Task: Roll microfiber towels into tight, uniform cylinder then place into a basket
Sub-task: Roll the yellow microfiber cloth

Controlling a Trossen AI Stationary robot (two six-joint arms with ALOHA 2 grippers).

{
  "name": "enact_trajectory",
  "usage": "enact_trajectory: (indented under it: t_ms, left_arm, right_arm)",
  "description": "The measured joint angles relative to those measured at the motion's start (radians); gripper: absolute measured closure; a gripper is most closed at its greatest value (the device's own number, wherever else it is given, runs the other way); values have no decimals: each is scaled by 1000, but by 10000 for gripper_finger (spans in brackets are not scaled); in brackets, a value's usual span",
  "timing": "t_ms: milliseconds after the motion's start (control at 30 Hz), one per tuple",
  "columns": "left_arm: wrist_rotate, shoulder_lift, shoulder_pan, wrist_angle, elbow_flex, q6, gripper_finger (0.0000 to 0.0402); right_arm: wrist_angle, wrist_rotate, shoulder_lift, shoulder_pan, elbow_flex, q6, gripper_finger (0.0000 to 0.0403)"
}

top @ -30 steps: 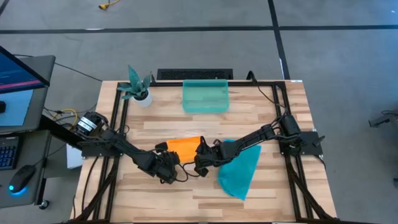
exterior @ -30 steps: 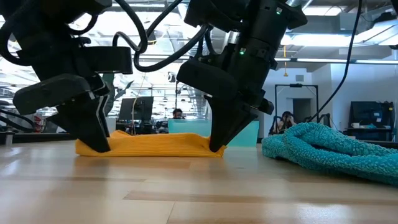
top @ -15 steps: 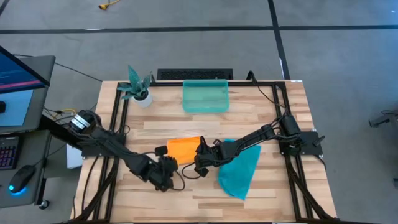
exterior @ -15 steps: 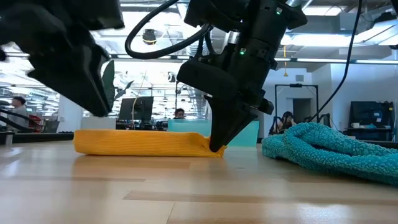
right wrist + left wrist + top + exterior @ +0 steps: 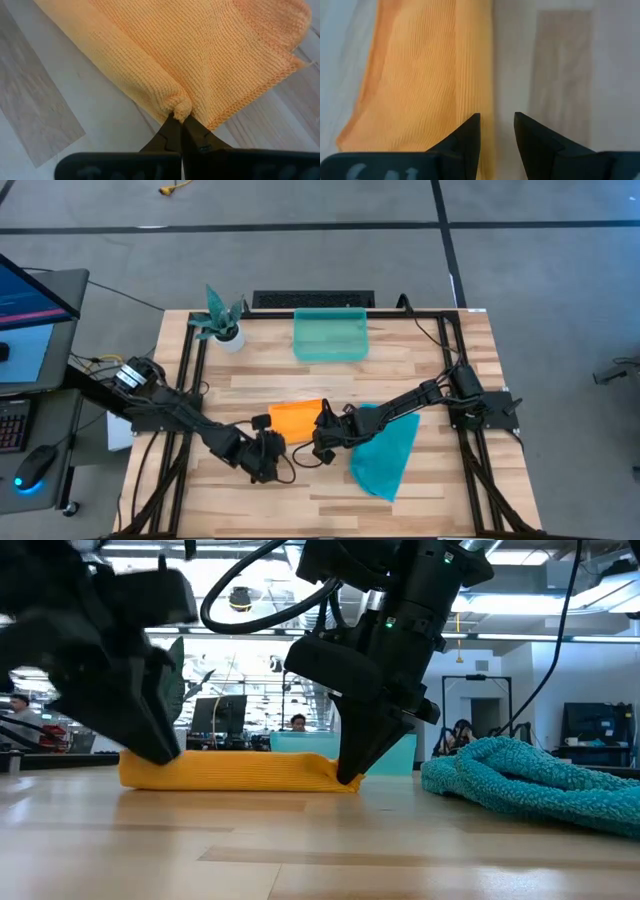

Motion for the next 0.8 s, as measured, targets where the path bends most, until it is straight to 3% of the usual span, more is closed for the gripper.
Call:
enact_trajectory:
  t_ms: [467,800]
  left_arm:
    - [63,-2,73,104,-93,-119,290]
    - [71,-4,72,114,-117,-227,290]
  right_arm:
    - [0,0,0,0,0,-34,393]
    - [1,9,1,2,0,-35,351]
